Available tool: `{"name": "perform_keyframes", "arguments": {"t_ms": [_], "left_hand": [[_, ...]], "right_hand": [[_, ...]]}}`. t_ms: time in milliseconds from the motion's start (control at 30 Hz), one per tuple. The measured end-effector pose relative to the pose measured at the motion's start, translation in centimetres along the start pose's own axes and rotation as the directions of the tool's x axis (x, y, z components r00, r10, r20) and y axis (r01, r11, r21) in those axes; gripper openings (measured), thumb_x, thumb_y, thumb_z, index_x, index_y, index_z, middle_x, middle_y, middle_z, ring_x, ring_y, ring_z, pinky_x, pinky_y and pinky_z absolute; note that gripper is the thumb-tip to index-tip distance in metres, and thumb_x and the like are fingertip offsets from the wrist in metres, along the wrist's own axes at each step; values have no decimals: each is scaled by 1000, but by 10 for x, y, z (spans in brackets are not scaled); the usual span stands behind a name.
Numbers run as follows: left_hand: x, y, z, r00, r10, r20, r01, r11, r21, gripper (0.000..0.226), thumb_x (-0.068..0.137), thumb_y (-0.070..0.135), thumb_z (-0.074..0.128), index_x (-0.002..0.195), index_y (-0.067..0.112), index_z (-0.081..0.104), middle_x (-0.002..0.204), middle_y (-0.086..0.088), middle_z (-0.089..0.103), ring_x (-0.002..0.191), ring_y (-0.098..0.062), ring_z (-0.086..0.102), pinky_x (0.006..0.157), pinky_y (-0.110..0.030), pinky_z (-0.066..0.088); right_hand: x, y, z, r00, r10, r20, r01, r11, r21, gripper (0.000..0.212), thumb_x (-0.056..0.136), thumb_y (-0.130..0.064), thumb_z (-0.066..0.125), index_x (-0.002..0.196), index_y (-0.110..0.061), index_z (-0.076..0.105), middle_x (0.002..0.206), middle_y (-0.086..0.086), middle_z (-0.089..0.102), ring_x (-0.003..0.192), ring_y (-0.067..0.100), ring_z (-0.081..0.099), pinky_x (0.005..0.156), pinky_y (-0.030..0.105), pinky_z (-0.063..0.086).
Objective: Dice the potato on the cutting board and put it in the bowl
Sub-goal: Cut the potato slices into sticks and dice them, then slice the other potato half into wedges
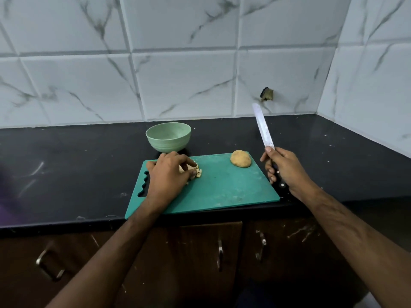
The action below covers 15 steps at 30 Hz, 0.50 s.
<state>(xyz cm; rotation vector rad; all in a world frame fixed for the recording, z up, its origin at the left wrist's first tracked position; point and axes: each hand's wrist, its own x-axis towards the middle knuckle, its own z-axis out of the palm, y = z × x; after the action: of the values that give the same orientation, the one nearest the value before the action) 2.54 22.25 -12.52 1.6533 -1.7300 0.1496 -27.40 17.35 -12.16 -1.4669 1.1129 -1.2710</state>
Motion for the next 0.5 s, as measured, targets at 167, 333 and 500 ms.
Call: {"name": "perform_keyframes", "arguments": {"t_ms": [167,333,500], "left_hand": [[0,-6,-2,994,-99,-44,94,990,-102,17,88,33,75,86,47,65,82,27,66,93,-6,60,77,-35,16],[1,-3,-2,991,-15,-133,5,997,-77,30,93,10,63,101,38,72,106,23,64,107,-8,56,82,-31,17],[18,22,3,945,326,20,-326,945,27,27,92,23,65,117,32,66,139,6,50,132,-15,43,104,-40,26]], "right_hand": [[1,2,3,1000,-8,19,8,1000,-30,38,108,-31,49,84,-4,62,52,4,43,40,18,37,42,26,37],[1,3,3,1000,-2,19,2,1000,-13,38,108,-31,49,85,-4,62,51,3,43,39,17,38,41,26,38],[2,3,4,1000,2,21,-2,1000,-2,38,108,-31,49,85,-4,62,51,3,43,37,16,37,39,25,36]]}}
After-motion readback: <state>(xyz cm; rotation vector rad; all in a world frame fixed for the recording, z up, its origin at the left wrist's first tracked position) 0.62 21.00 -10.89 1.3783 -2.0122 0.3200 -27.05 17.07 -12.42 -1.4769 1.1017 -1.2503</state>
